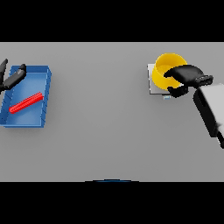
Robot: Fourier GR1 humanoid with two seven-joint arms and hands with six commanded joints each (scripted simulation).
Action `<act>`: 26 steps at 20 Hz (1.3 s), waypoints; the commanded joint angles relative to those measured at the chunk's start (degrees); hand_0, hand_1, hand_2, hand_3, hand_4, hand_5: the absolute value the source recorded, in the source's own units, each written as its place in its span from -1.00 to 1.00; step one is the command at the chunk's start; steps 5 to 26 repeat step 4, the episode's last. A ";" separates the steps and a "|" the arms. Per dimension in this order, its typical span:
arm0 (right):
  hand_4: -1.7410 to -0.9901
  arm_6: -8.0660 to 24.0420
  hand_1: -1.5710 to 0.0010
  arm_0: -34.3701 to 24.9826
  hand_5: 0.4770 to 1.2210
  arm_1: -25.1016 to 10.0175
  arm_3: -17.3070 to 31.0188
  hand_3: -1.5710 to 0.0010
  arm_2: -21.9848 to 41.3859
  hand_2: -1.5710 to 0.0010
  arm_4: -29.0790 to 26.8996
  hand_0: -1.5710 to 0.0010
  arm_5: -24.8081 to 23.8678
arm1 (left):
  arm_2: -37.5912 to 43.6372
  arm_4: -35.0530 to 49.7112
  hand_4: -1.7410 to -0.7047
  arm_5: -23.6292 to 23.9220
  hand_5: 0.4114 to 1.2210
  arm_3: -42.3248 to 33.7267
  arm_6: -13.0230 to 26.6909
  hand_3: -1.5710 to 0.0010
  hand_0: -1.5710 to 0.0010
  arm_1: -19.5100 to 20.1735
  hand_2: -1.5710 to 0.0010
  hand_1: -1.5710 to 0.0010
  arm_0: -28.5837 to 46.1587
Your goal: Pick up the red beaker and tilt it to pour out 1 green nut into yellow bowl. Pick up the yellow bowl and place it on the metallic measuring scale.
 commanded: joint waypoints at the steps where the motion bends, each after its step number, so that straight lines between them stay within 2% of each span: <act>1: -0.17 1.25 0.84 -0.36 -0.13 0.17 -0.13 0.55 -0.16 0.74 -0.19 0.90 1.02 | 0.25 0.14 0.97 -0.36 -0.29 0.55 -0.76 1.00 1.00 -0.02 1.00 1.00 0.07; 4: -0.12 2.87 0.92 0.94 -0.24 0.21 -1.71 0.65 -0.61 0.87 -0.89 0.95 1.81 | -0.17 -0.18 0.97 0.02 -0.30 -0.63 0.57 1.00 1.00 0.51 1.00 1.00 -0.05; 26: -0.12 2.87 0.92 0.94 -0.24 0.21 -1.71 0.65 -0.61 0.87 -0.89 0.95 1.81 | -0.17 -0.18 0.97 0.02 -0.30 -0.63 0.57 1.00 1.00 0.51 1.00 1.00 -0.05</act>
